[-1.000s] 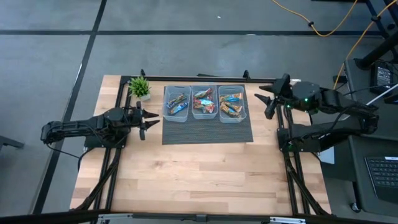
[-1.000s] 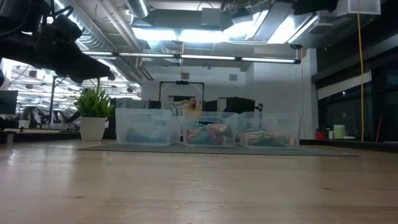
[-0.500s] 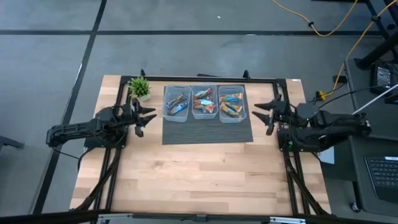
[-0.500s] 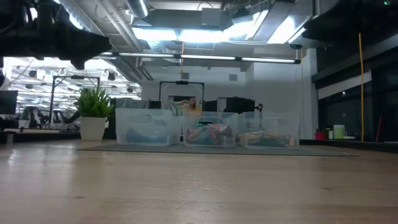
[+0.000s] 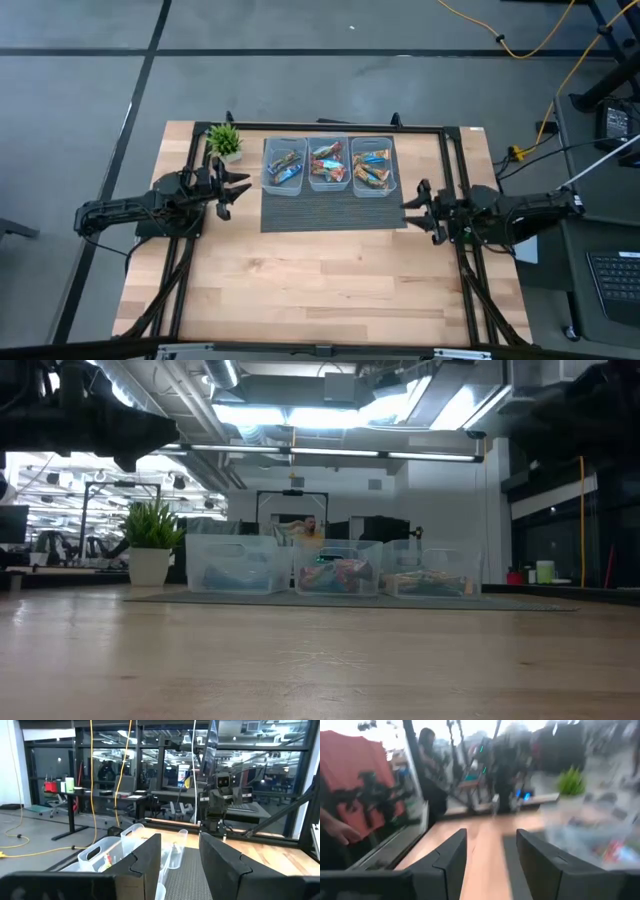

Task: Pick and place Granola Bars by type
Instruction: Return to Home Position

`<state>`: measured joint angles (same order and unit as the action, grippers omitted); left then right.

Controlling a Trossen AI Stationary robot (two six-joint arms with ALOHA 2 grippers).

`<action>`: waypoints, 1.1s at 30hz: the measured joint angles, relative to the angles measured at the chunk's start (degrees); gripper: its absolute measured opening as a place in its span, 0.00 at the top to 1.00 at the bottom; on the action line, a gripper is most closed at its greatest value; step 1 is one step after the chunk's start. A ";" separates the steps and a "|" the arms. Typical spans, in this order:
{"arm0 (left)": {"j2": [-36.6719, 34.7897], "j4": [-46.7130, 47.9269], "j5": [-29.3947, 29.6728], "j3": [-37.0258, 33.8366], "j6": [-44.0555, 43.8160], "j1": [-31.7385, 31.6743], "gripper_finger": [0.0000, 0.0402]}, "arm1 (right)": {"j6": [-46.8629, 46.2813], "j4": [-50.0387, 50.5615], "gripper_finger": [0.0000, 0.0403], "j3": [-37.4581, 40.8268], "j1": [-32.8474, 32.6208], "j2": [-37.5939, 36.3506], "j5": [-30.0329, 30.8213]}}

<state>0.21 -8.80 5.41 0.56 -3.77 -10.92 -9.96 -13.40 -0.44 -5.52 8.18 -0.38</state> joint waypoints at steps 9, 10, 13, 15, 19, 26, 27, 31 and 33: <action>0.02 0.00 -0.02 0.00 0.00 0.00 0.68 | 6.86 4.76 0.63 -0.06 0.13 -0.89 -1.08; 0.02 -0.02 -0.02 0.00 0.00 0.00 0.68 | 7.45 4.11 0.64 -0.09 0.13 -0.89 -0.89; 0.02 -0.02 -0.04 0.00 0.00 0.00 0.68 | 9.67 4.35 0.64 -0.14 0.13 -0.87 -0.83; 0.02 -0.02 -0.04 0.00 0.00 0.00 0.68 | 10.56 4.72 0.64 -0.14 0.13 -0.85 -0.69; 0.02 0.00 -0.06 0.00 0.00 0.00 0.68 | 15.52 4.89 0.64 -0.14 0.15 -0.83 5.66; 0.02 -0.02 -0.07 0.00 0.00 0.00 0.68 | 17.94 5.66 0.64 -0.14 0.15 -0.89 9.30; 0.02 -0.02 -0.07 0.00 0.00 0.00 0.68 | 17.95 5.68 0.64 -0.14 0.15 -0.85 9.09; 0.02 -0.02 -0.07 0.00 0.00 0.00 0.68 | 19.67 6.20 0.64 -0.14 0.15 -0.91 9.48; 0.02 -0.02 -0.10 0.00 0.00 0.00 0.68 | 22.62 6.73 0.64 -0.14 0.22 -1.83 12.33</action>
<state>0.23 -8.82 5.31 0.56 -3.77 -10.92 12.65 -6.67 -0.58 -5.30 6.36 11.95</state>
